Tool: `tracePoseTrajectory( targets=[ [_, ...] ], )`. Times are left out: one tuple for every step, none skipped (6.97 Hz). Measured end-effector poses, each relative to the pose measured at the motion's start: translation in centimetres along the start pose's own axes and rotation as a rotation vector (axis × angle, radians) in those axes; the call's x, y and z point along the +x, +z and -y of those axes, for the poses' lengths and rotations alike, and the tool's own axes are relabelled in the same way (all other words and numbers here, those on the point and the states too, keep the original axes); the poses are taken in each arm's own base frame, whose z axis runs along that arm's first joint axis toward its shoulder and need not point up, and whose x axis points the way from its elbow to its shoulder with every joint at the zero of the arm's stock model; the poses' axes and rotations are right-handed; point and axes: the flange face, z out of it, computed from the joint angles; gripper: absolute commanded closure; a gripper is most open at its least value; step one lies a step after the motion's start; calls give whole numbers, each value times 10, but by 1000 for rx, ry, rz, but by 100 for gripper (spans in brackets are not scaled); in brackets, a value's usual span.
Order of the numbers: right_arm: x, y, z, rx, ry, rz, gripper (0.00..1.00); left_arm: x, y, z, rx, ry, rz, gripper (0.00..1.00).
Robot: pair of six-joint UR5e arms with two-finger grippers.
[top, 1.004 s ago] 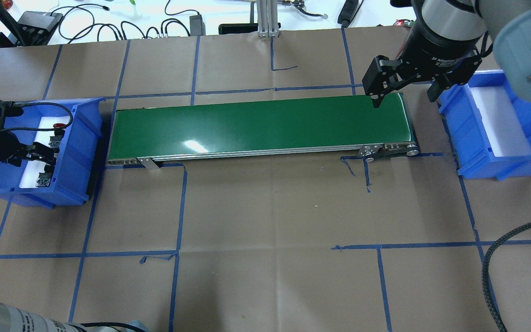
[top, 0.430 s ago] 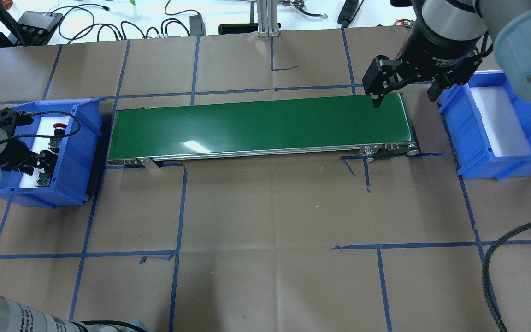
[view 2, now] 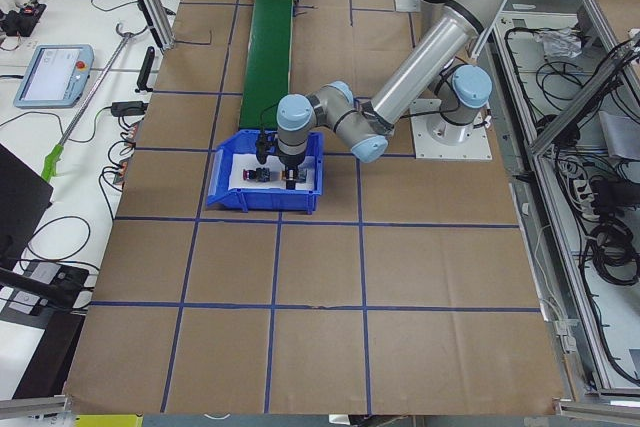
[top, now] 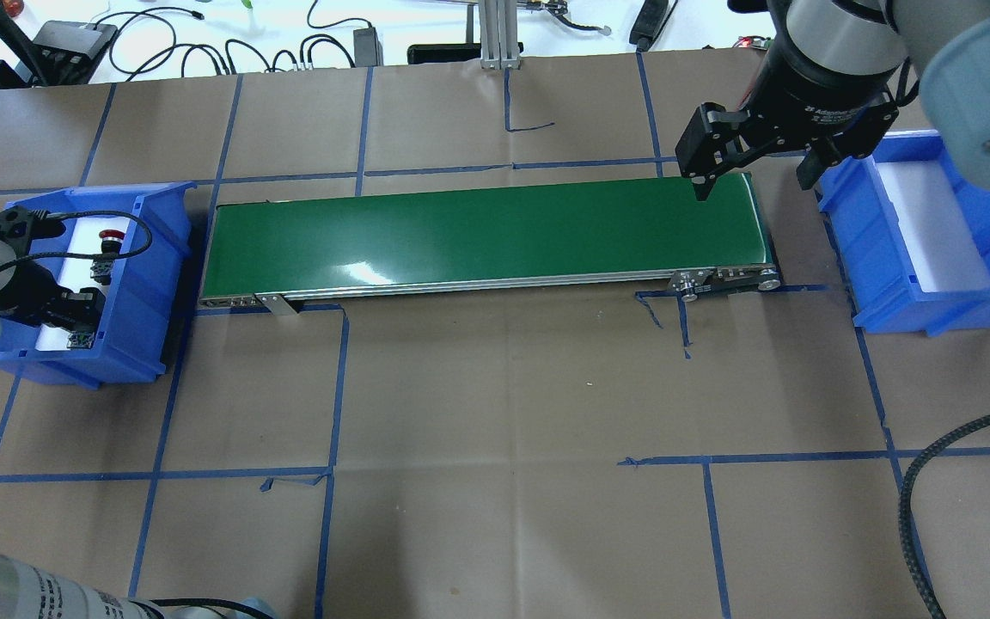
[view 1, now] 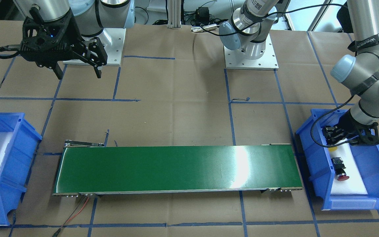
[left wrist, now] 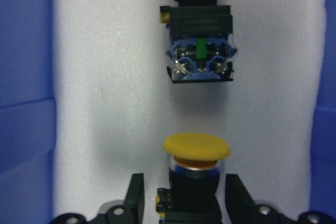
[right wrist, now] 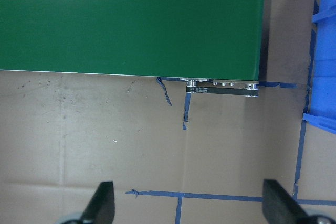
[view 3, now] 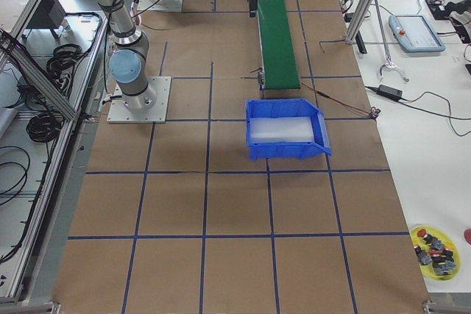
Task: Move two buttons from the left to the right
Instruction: 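Lower the left gripper and grasp the yellow-capped button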
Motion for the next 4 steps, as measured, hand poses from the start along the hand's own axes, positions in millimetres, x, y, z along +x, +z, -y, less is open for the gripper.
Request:
tracePoseTrajectory(
  targets=[
    [0, 0, 0, -1, 0, 0, 0, 1, -2, -1, -19, -3, -13, 96],
    [0, 0, 0, -1, -1, 0, 0, 0, -9, -1, -30, -4, -21, 98],
    [0, 1, 0, -1, -1, 0, 0, -1, -23, 2, -32, -4, -22, 98],
    [0, 1, 0, -1, -1, -1, 0, -3, -45, 7, -37, -4, -23, 98]
  ],
)
